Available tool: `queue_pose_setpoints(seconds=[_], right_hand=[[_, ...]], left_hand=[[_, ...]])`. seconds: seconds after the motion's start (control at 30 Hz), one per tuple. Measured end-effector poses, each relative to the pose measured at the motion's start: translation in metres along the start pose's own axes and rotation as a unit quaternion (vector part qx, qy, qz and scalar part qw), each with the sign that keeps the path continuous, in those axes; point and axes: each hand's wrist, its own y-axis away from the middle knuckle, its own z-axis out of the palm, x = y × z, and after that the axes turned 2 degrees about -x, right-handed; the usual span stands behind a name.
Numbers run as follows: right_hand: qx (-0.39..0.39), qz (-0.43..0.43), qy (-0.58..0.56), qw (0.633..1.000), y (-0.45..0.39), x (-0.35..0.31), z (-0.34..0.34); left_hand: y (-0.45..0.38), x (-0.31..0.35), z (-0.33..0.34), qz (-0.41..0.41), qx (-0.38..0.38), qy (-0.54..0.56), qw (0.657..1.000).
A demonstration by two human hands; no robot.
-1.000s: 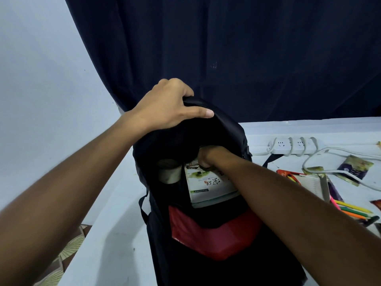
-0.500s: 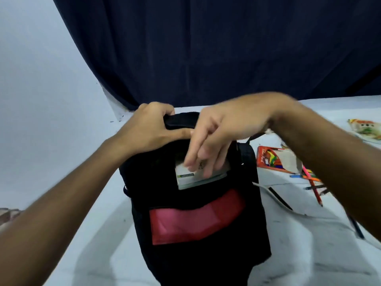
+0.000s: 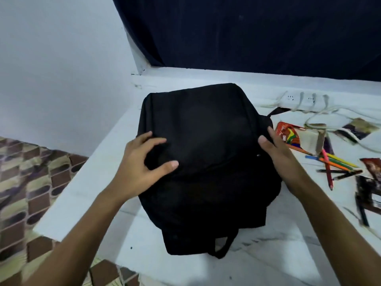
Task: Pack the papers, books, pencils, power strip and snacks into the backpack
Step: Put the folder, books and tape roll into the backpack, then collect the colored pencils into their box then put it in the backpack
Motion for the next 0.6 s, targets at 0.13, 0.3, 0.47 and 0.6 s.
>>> queue_pose_setpoints(seconds=[0.13, 0.3, 0.47, 0.6], right_hand=[[0.028, -0.054, 0.101, 0.993, 0.014, 0.019, 0.023], [0.027, -0.088, 0.195, 0.976, -0.003, 0.036, 0.054], [0.039, -0.110, 0.221, 0.968, -0.029, 0.033, 0.066], [0.034, -0.113, 0.202, 0.972, -0.031, 0.032, 0.065]], left_hand=[[0.019, -0.030, 0.038, -0.027, -0.079, -0.075, 0.994], [0.009, -0.055, 0.052, -0.028, -0.067, -0.129, 0.989], [-0.012, -0.068, 0.047, -0.040, -0.061, -0.140, 0.988], [-0.015, -0.071, 0.046, -0.042, -0.058, -0.148, 0.986]])
